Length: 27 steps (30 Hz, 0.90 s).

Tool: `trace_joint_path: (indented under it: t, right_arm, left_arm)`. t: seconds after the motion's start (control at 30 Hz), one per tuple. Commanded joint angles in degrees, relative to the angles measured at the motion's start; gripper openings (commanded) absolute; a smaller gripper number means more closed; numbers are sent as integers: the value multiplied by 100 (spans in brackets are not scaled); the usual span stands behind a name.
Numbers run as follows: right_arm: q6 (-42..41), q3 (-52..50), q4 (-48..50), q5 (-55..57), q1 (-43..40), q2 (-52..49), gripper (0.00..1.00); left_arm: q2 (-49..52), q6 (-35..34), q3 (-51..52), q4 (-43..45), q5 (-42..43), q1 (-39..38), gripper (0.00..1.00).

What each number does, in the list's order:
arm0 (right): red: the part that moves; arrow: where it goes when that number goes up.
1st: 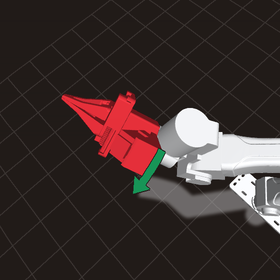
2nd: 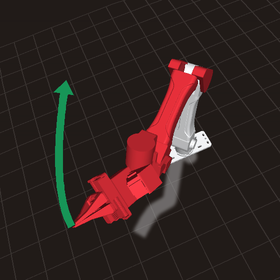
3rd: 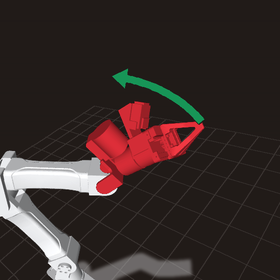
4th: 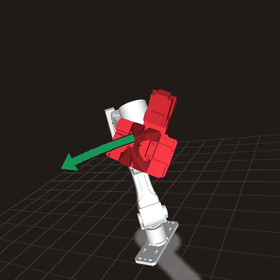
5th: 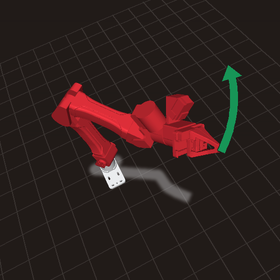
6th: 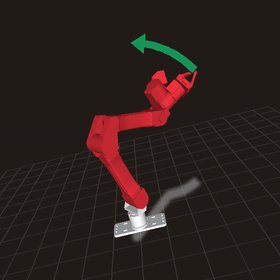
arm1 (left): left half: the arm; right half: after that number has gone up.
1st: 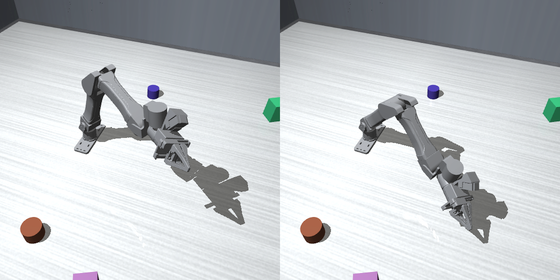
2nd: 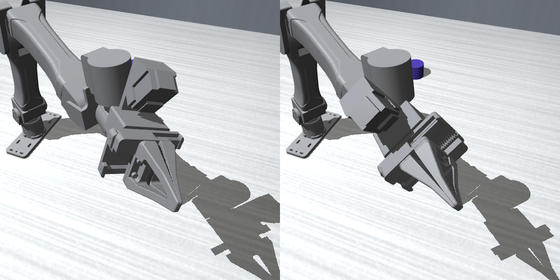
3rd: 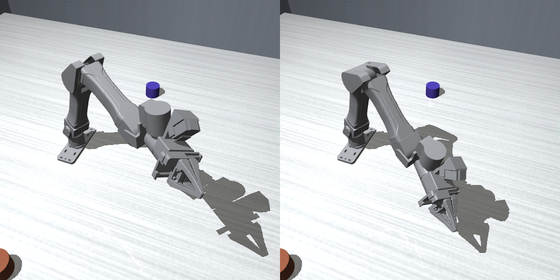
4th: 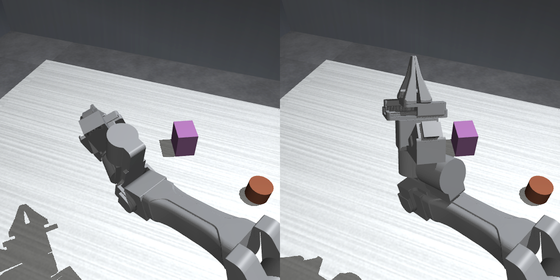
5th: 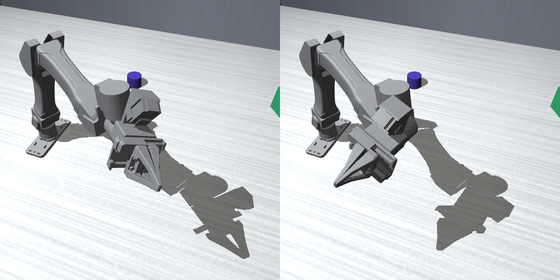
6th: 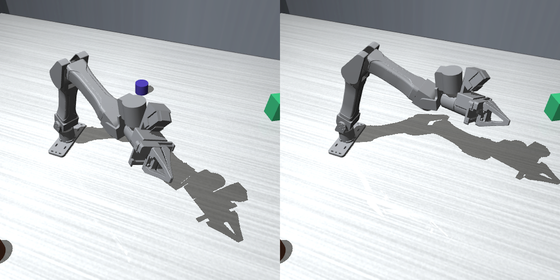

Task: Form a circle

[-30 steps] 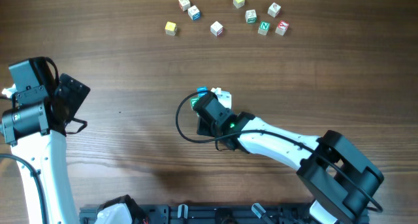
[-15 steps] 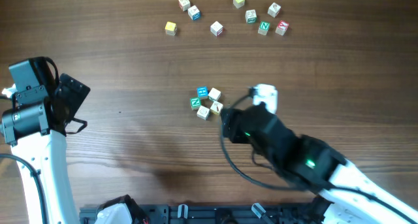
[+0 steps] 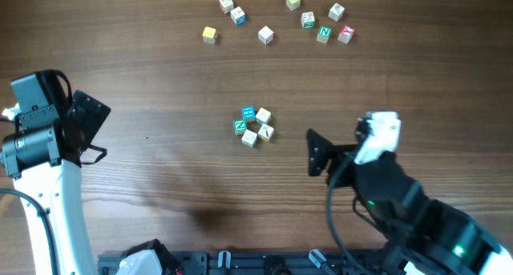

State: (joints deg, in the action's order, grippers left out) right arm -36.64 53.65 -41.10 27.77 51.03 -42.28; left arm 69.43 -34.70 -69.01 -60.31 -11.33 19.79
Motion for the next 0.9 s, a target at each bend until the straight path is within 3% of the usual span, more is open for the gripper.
trace_joint_path:
  t: [0.0, 0.2, 0.43, 0.67, 0.77, 0.87]
  right_arm:
    - [734, 2, 37, 448, 2, 575, 100]
    - [1436, 0, 24, 732, -98, 1207, 100]
    - [1440, -549, 675, -315, -1679, 1864, 100]
    - [2474, -2546, 4142, -3027, -3733, 3099, 100]
    - [2465, -3530, 5202, -3220, -4299, 4033, 100]
    - [2380, -4398, 6393, -3453, -4782, 4207, 100]
  left_arm:
    - [13, -70, -39, 2, -72, 42, 100]
    - [13, -70, -39, 2, -72, 42, 100]
    - [13, -70, -39, 2, -72, 42, 100]
    - [13, -70, -39, 2, -74, 42, 100]
    - [13, -70, -39, 2, -72, 42, 100]
    - [13, -70, -39, 2, -72, 42, 100]
